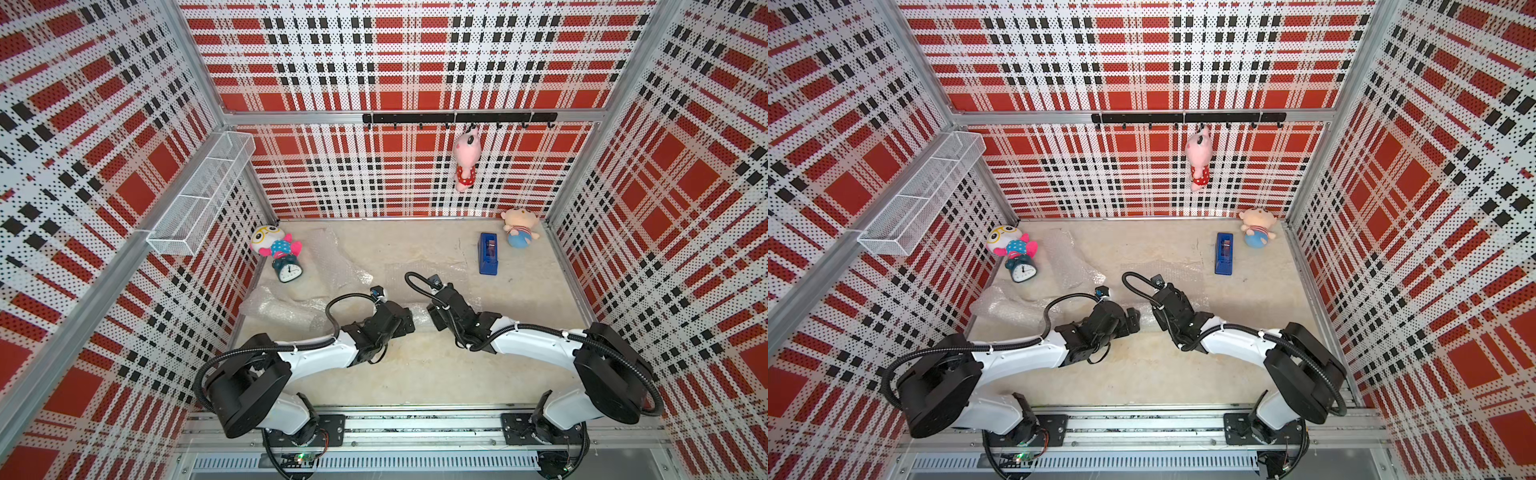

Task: Wrap vases in bubble wrap
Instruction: Wrap the vase in bubble wrap.

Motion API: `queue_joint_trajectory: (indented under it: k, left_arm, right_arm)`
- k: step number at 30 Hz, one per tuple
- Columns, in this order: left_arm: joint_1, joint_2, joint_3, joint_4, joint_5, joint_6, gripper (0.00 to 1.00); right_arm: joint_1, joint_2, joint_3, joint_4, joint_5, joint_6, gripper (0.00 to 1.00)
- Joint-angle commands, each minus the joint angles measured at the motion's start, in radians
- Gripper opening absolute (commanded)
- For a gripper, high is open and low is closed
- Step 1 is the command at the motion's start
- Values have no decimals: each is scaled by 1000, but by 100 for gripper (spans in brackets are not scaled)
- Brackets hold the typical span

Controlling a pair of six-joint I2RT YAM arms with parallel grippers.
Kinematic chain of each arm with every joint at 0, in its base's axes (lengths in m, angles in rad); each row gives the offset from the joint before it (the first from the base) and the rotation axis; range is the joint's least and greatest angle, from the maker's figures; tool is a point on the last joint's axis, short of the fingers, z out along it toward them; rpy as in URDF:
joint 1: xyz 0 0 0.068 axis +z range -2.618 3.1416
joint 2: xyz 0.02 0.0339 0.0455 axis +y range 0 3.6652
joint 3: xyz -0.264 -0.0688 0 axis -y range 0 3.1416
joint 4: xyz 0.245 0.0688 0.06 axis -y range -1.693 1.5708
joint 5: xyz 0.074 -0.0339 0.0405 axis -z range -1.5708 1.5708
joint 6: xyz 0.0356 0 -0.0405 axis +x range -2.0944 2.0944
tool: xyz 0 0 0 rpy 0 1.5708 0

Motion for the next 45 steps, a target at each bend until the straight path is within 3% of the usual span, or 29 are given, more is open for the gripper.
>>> queue_joint_trajectory:
  k: [1,8,14,18,26,45]
  left_arm:
    - [12,27,7,-28,20,8,96]
    - [30,30,14,-22,28,28,96]
    - [41,35,22,-25,33,39,96]
    - [52,35,21,-21,37,48,95]
    - [71,49,23,-5,47,66,95]
    - [138,87,73,-4,76,107,96]
  right_arm:
    - [-18,-65,-4,-43,-38,-72,66]
    - [-57,-227,-72,34,-150,-309,85]
    - [-59,-398,-237,180,-495,-650,91]
    - [-66,-368,-225,91,-589,-768,93]
    - [-113,-193,-157,-5,-610,-908,95]
    - [-175,5,-76,-19,-543,-1005,96]
